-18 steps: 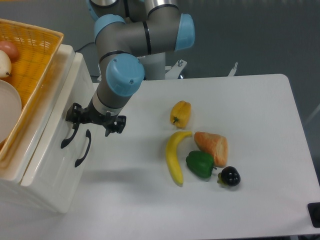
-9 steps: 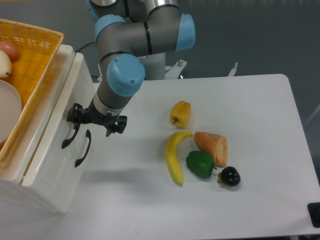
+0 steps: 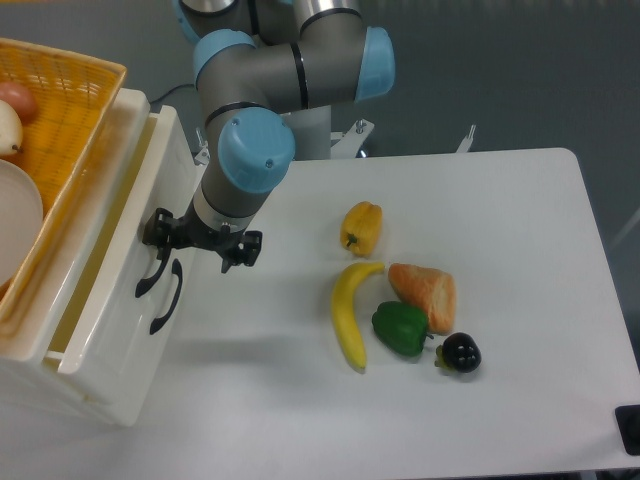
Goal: Slide the top white drawer open
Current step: 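Pull the upper drawer outward from the cabinet by its handle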
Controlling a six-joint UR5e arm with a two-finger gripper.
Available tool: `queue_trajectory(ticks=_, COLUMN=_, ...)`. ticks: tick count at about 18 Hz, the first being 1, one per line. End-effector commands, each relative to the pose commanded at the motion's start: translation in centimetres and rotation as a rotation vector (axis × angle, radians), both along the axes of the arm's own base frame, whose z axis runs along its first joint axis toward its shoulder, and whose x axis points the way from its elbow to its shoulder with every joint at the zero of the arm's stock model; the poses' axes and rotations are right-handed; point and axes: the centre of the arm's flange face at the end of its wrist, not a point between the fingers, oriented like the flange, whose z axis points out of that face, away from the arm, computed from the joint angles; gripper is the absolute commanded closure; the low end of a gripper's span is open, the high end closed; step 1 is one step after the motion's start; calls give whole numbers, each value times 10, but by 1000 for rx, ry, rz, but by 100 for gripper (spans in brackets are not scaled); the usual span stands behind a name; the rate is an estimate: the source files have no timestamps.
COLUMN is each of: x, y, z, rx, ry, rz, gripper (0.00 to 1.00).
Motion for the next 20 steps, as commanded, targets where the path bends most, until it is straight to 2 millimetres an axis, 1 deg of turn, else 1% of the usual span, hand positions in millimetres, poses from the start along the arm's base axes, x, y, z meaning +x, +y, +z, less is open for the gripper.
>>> queue_trajectory(ticks=2, x=-9, y=-4, z=0, rx=1, ry=0, rz=15, gripper=0)
queue_trajectory(ticks=6, x=-14, y=-6, z=1, rx=2, ry=1, rz=25, gripper=0)
queue_trajectory(ticks=11, x=-33, y=-15, z=1, rx=8, ry=5, rz=42, gripper=0)
queue_trajectory(ticks=14, x=-37, y=-18, z=2, rx=10, ry=6, rz=49, gripper=0)
queue_trajectory(ticks=20, x=-55, y=-27, z=0, rx=9, ry=5, rz=80, gripper=0)
